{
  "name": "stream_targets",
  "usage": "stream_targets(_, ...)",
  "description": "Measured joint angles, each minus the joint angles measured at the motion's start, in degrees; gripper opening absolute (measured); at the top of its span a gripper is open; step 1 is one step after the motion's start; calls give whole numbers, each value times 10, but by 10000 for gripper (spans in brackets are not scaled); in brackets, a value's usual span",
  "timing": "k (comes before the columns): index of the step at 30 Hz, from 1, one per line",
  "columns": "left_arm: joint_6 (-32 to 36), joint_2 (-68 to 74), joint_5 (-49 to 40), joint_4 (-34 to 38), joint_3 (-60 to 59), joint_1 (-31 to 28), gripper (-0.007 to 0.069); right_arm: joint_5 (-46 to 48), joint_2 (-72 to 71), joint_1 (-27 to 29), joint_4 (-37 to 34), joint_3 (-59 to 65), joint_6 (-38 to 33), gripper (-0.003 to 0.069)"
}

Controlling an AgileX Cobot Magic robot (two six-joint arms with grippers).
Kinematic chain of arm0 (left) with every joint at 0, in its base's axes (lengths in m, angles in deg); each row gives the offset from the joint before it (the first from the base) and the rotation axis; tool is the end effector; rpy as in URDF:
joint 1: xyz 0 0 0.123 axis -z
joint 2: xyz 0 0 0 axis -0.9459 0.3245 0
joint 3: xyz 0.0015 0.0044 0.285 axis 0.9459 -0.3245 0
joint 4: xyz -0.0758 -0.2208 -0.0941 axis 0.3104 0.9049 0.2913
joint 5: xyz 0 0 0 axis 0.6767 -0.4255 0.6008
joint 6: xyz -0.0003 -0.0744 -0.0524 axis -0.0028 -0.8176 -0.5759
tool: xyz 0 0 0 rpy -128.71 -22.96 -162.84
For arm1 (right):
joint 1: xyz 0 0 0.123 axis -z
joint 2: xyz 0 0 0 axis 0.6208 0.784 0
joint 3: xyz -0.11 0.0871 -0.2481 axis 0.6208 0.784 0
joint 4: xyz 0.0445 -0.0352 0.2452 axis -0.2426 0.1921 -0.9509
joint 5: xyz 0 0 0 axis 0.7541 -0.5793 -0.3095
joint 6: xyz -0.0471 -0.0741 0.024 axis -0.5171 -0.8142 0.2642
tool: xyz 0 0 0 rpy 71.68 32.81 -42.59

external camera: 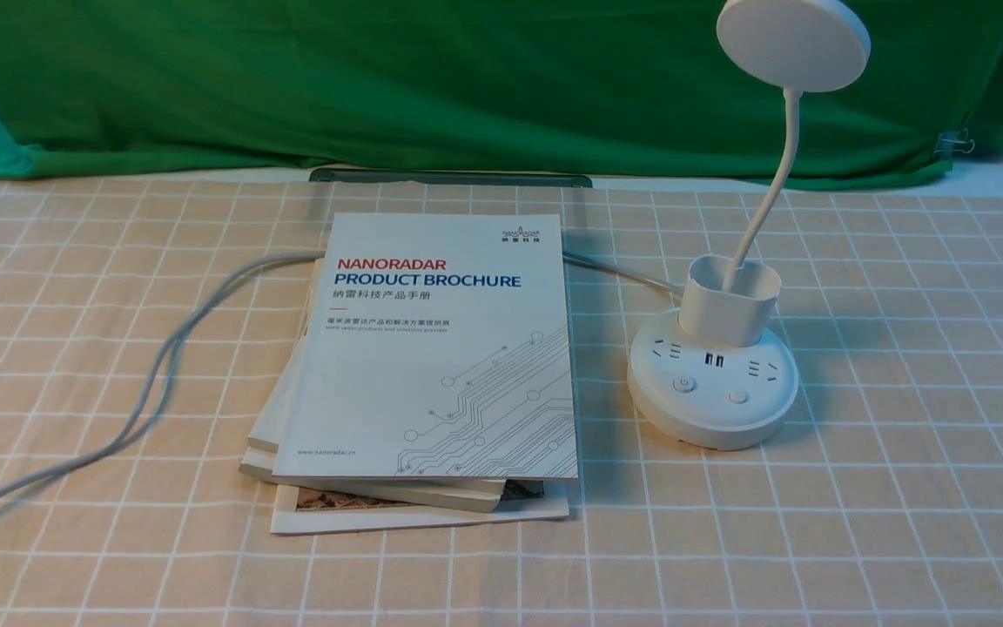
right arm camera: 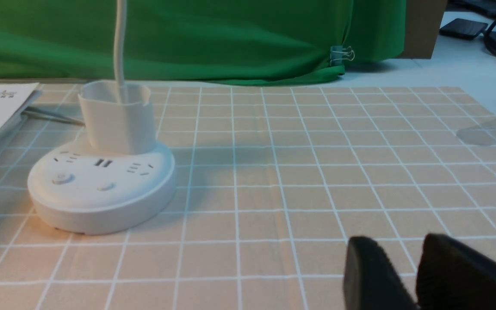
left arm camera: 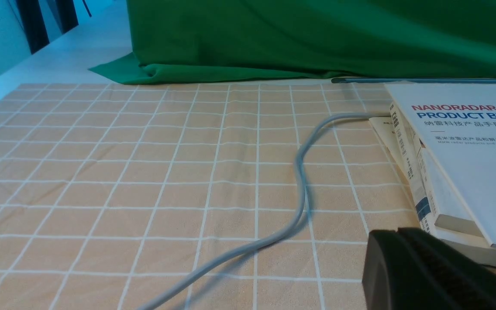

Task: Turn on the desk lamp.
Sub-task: Use the right arm to press the button switch on the lamp holder

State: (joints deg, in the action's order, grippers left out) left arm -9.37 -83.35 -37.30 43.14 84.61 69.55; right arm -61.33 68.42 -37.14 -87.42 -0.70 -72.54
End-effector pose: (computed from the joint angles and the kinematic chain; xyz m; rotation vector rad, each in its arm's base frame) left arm 0.0556 0.0001 0.1918 0.0000 1.7045 0.0151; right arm 0.0562 -0.0018 0.1899 0.0271 1.7106 -0.0183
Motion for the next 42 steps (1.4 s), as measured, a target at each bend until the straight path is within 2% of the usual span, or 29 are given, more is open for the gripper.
stream_targets(15,0,0,0,0,0,-2,21,0,0,0,0,0,0,241)
stream_targets(24,0,0,0,0,0,-47,21,0,0,0,-1,0,2,241)
stream_targets(34,0,0,0,0,0,-43,21,0,0,0,-4,0,70,241)
stream_targets(42,0,0,0,1,0,-23,21,0,0,0,-4,0,76,241)
